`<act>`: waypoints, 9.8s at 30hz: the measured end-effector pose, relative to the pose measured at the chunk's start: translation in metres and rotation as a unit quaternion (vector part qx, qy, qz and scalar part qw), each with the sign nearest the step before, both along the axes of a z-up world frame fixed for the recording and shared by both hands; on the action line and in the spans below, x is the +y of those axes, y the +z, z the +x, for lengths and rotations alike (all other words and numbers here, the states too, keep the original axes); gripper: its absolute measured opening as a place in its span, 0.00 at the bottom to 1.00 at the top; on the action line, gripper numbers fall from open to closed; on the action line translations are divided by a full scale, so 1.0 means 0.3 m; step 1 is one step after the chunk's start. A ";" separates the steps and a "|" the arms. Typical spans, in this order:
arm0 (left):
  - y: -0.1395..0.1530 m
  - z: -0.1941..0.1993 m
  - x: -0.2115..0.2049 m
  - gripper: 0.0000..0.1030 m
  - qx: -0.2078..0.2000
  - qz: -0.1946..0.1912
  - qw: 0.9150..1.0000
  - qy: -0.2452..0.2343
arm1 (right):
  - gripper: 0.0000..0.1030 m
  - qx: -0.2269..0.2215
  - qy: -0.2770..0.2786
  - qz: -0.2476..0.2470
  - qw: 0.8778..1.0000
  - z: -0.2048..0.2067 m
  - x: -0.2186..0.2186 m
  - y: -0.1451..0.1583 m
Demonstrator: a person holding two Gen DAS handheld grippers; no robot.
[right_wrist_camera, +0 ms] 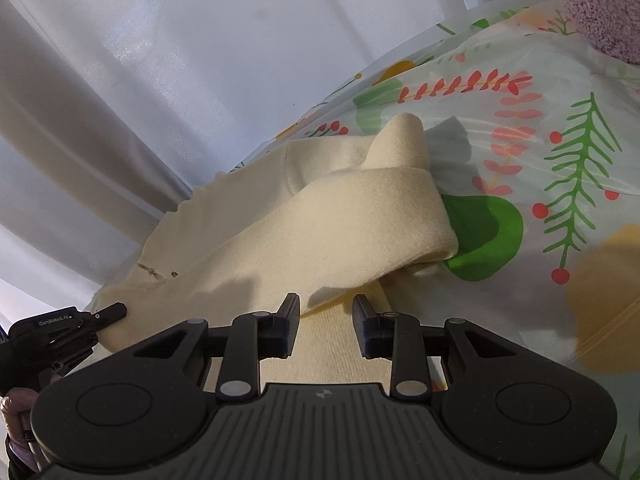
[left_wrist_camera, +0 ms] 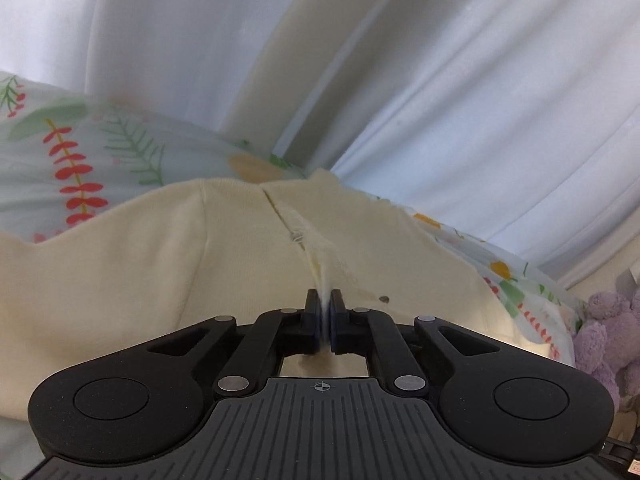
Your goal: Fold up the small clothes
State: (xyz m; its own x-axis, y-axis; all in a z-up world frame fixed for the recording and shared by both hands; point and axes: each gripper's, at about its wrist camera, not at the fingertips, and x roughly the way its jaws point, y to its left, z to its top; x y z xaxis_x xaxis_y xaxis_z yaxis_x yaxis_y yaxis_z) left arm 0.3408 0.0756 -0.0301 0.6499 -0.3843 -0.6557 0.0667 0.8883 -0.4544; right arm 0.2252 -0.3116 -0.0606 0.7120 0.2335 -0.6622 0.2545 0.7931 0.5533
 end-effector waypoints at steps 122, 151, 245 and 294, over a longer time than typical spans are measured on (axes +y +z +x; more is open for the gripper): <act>-0.159 -0.680 1.119 0.24 0.014 -0.183 0.821 0.540 | 0.44 -0.054 0.123 -0.220 0.966 -0.077 0.281 0.059; -0.071 -0.677 1.207 0.11 -0.041 -0.124 0.803 0.581 | 0.44 -0.050 0.107 -0.220 0.968 -0.072 0.285 0.072; -0.092 -0.193 0.126 0.35 0.042 -0.006 0.998 0.047 | 0.06 0.004 -0.045 0.035 0.998 0.140 0.034 -0.035; -0.090 -0.117 0.138 0.55 -0.004 0.189 0.981 0.050 | 0.20 -0.023 0.079 -0.299 0.951 0.208 0.138 0.019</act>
